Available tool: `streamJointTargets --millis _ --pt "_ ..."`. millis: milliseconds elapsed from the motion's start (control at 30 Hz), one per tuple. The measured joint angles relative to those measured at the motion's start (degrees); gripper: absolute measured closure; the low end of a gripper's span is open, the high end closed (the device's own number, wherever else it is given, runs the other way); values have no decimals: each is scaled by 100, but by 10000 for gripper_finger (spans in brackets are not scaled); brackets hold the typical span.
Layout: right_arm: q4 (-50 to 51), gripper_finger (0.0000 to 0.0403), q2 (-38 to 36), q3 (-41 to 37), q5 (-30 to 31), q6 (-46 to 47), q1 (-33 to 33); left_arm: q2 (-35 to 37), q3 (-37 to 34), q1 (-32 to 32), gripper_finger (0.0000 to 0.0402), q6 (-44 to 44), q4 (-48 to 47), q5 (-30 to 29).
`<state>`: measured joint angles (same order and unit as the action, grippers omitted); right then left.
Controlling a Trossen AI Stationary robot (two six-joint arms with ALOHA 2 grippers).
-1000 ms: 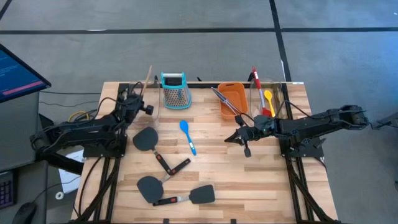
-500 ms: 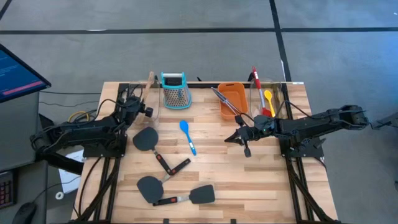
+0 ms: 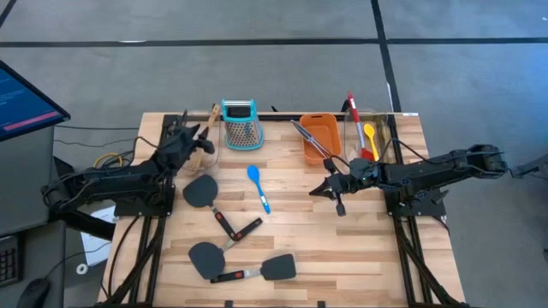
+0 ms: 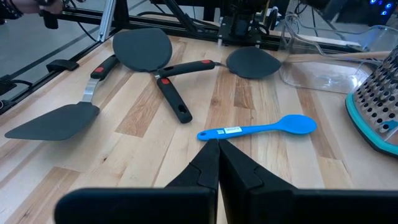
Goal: Pick & Place Kitchen Items
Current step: Put the brown spatula into the right transparent bin
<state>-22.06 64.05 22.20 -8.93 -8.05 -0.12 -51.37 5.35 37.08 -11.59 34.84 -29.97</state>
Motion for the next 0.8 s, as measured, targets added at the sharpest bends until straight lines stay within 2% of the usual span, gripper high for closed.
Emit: streamJointTargets --millis 133,300,467,633,800 --pt "7 403 0 0 0 2 0 0 0 -64 250 62 571 7" --pt "39 403 0 0 0 2 0 0 2 -355 270 139 1078 314" --pt "40 403 1 0 0 7 0 0 2 -766 303 1138 1499 330" --pt "42 403 0 0 0 15 0 0 106 -1142 340 1674 1658 291" --pt "42 403 0 0 0 61 0 0 469 -1543 378 2398 1671 -54"
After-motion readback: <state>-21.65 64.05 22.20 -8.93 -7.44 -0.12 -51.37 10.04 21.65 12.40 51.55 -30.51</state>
